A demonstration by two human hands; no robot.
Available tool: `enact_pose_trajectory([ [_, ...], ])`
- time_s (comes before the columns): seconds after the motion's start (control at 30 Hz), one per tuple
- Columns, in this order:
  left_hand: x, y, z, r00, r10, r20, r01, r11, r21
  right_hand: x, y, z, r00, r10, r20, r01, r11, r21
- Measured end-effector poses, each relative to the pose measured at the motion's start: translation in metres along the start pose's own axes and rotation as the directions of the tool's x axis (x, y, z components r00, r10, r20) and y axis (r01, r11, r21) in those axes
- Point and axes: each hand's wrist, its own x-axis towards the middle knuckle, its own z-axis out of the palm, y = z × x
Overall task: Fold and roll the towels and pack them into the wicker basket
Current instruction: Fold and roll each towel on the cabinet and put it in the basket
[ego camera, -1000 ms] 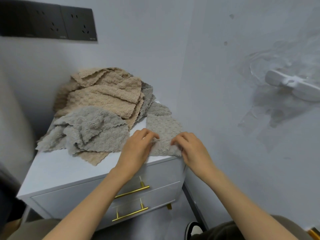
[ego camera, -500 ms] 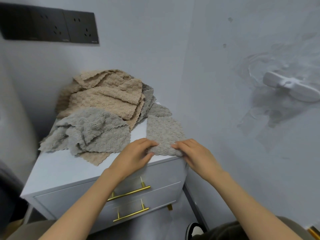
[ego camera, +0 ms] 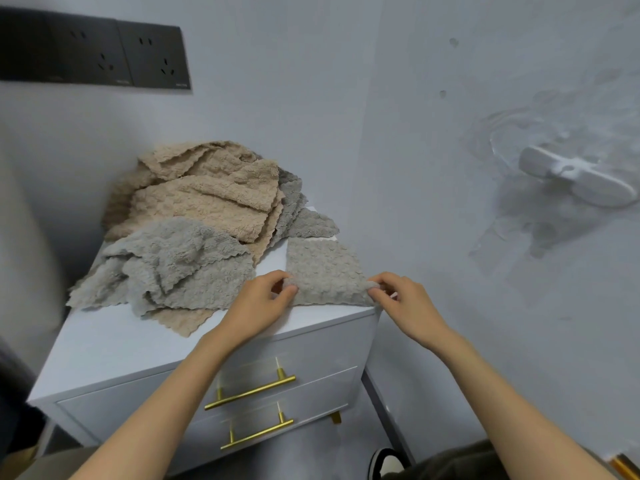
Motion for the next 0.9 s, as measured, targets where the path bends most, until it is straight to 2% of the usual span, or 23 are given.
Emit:
enact_pose_trajectory([
  [0.1, 0.005, -0.001, 0.002, 0.999, -0.054, -0.007, 0.054, 0.998, 0.009, 0.006, -0.003, 0.002, 0.992, 0.121, -0.022, -0.118, 0.989, 0.089],
  [0.2, 0.009, 0.002, 0.005, 0.995, -0.096, -0.039, 0.098, 0.993, 0.067, 0.012, -0.004, 0.005, 0.975, 0.218, -0.054, -0.215, 0.975, 0.049],
  [0.27, 0.011, 0.008, 0.007, 0.989, -0.116, -0.097, 0.129, 0.981, 0.147, 0.015, -0.004, 0.009, 0.959, 0.266, -0.101, -0.265, 0.964, 0.019],
  [0.33, 0.011, 0.013, 0.010, 0.977, -0.092, -0.191, 0.147, 0.942, 0.303, 0.017, -0.004, 0.012, 0.950, 0.274, -0.149, -0.282, 0.959, -0.036],
  [0.43, 0.012, 0.017, 0.015, 0.962, 0.021, -0.273, 0.110, 0.884, 0.453, 0.015, -0.008, 0.017, 0.958, 0.130, -0.255, -0.175, 0.971, -0.165],
  [0.5, 0.015, 0.016, 0.018, 0.941, 0.172, -0.291, -0.023, 0.890, 0.455, 0.015, -0.011, 0.023, 0.945, -0.116, -0.306, 0.017, 0.952, -0.307],
  [0.57, 0.016, 0.015, 0.022, 0.901, 0.337, -0.273, -0.187, 0.870, 0.456, 0.015, -0.012, 0.030, 0.898, -0.347, -0.270, 0.212, 0.880, -0.425],
  [0.63, 0.016, 0.016, 0.026, 0.871, 0.436, -0.227, -0.292, 0.830, 0.474, 0.014, -0.013, 0.036, 0.851, -0.491, -0.186, 0.348, 0.793, -0.501],
  [0.77, 0.013, 0.016, 0.028, 0.877, 0.460, -0.140, -0.341, 0.801, 0.492, 0.012, -0.010, 0.040, 0.815, -0.572, -0.095, 0.423, 0.697, -0.579],
  [0.9, 0.007, 0.013, 0.026, 0.894, 0.436, -0.102, -0.338, 0.807, 0.484, 0.011, -0.006, 0.043, 0.843, -0.536, -0.047, 0.417, 0.707, -0.571],
])
